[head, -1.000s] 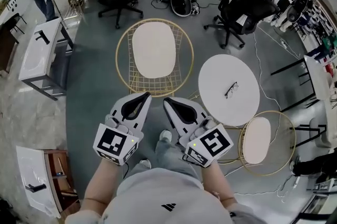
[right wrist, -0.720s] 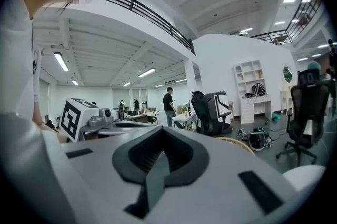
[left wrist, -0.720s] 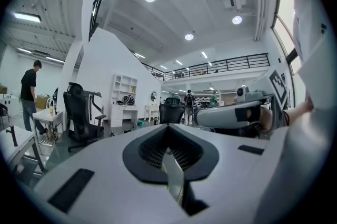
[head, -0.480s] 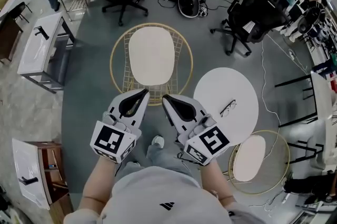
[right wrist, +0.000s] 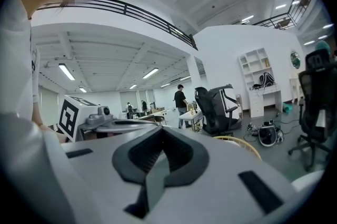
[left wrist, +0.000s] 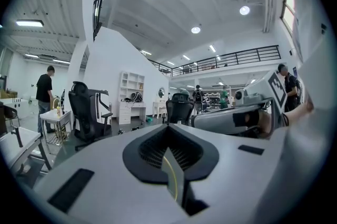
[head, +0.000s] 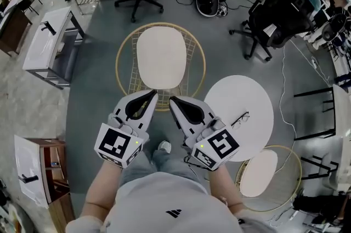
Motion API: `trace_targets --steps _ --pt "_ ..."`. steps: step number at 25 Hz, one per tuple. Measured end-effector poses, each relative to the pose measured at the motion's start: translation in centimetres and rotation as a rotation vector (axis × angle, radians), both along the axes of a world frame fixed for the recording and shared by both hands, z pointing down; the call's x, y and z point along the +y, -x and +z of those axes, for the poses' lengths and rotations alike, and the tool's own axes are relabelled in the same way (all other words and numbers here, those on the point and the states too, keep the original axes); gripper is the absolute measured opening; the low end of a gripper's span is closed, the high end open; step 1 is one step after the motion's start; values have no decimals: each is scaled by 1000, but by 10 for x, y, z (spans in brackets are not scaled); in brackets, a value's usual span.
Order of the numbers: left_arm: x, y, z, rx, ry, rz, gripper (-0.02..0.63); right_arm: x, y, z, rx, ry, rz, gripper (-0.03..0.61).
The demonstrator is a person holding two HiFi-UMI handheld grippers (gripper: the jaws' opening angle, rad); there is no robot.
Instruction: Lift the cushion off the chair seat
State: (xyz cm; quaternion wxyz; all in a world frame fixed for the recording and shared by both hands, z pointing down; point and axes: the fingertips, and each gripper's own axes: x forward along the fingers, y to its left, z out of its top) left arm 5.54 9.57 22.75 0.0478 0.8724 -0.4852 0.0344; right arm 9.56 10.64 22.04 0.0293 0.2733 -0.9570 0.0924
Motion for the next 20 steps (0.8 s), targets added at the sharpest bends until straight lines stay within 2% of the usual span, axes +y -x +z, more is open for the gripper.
trace_targets --steps 11,20 --pt "-34 6 11 0 5 35 11 -34 4 9 1 10 49 8" --pt "-73 35 15 5 24 110 11 -73 31 11 11 29 133 8"
